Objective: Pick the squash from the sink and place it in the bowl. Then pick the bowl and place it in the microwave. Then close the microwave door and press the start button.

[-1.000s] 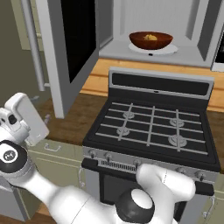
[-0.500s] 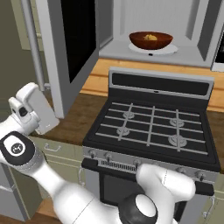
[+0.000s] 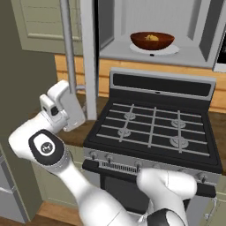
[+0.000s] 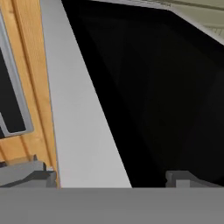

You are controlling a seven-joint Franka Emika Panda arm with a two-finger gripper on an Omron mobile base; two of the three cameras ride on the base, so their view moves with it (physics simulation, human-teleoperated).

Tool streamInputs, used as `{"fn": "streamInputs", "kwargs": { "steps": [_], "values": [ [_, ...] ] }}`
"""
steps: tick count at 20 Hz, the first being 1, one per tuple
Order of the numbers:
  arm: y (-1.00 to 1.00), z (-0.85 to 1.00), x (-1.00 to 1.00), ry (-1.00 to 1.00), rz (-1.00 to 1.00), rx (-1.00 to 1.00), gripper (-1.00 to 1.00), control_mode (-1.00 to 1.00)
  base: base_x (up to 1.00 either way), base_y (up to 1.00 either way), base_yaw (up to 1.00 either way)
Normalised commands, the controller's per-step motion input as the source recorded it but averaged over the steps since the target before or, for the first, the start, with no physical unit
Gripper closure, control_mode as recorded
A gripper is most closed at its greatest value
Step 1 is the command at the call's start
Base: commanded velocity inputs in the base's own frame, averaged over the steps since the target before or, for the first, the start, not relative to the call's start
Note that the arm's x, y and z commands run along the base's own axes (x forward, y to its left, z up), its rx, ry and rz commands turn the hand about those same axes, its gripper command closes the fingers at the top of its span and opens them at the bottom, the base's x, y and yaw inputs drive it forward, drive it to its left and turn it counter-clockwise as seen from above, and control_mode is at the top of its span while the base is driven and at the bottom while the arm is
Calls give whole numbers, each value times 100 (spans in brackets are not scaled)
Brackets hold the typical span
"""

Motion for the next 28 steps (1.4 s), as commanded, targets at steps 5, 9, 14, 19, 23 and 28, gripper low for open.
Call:
{"fn": "streamInputs", "kwargs": {
  "steps": [5,9,14,19,23,28],
  "values": [
    [-100,27,-38,0,0,5,-100,-100,0,0,0],
    [-100,33,-35,0,0,8,-100,-100,0,0,0],
    [-96,39,-28,1,0,10,-100,-100,0,0,0],
    [-64,68,-8,2,0,10,-100,-100,0,0,0],
    [-50,76,0,0,0,10,-100,-100,0,0,0],
    [-57,29,23,13,0,10,-100,-100,0,0,0]
  ]
}}
